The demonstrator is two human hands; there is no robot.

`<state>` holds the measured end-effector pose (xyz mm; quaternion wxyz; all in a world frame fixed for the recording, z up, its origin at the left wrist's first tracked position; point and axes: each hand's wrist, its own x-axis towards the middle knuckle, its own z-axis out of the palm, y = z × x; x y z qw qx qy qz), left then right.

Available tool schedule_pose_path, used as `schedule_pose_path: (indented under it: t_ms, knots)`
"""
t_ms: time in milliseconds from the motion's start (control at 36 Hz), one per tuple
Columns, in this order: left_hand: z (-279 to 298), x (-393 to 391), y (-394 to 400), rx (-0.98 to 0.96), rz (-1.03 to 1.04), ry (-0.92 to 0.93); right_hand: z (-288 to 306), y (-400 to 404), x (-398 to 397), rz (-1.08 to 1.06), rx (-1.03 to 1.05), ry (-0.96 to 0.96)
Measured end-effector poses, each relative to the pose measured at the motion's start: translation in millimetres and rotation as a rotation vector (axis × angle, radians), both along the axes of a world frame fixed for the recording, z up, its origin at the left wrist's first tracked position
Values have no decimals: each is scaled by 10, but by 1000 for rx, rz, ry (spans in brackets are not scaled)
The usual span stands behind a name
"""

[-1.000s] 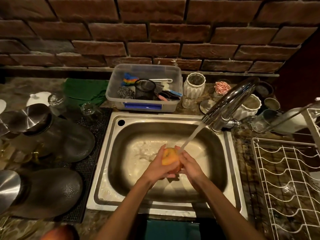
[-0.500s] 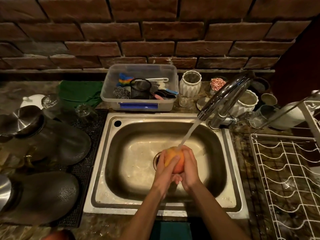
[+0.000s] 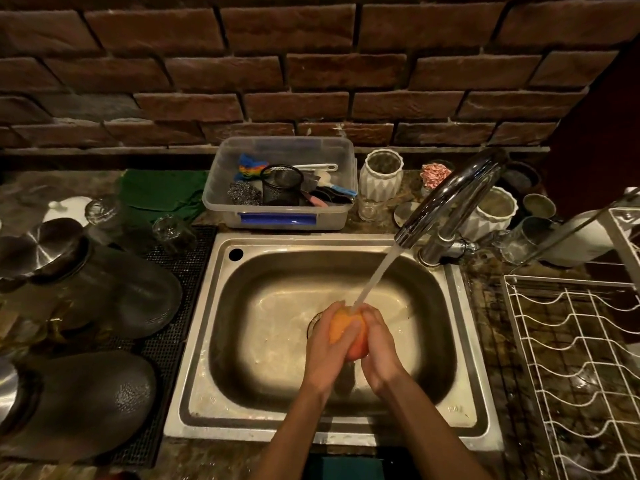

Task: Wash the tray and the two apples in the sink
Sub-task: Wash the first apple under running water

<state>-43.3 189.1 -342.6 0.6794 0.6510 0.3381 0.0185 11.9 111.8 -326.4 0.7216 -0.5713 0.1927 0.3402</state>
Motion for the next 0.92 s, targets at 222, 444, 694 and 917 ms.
schedule_pose_path:
  t_ms: [222, 444, 694, 917]
  knots:
    - [38, 74, -25, -212, 193, 86, -33, -84, -71, -44, 190, 48]
    - [31, 79, 98, -418, 188, 213, -58, -201, -97, 64, 261, 47]
    - [42, 47, -32, -347, 84, 44, -82, -18, -92, -34, -94, -185]
    - [26, -76, -37, -64, -36, 16, 5, 27, -3, -91, 38, 99]
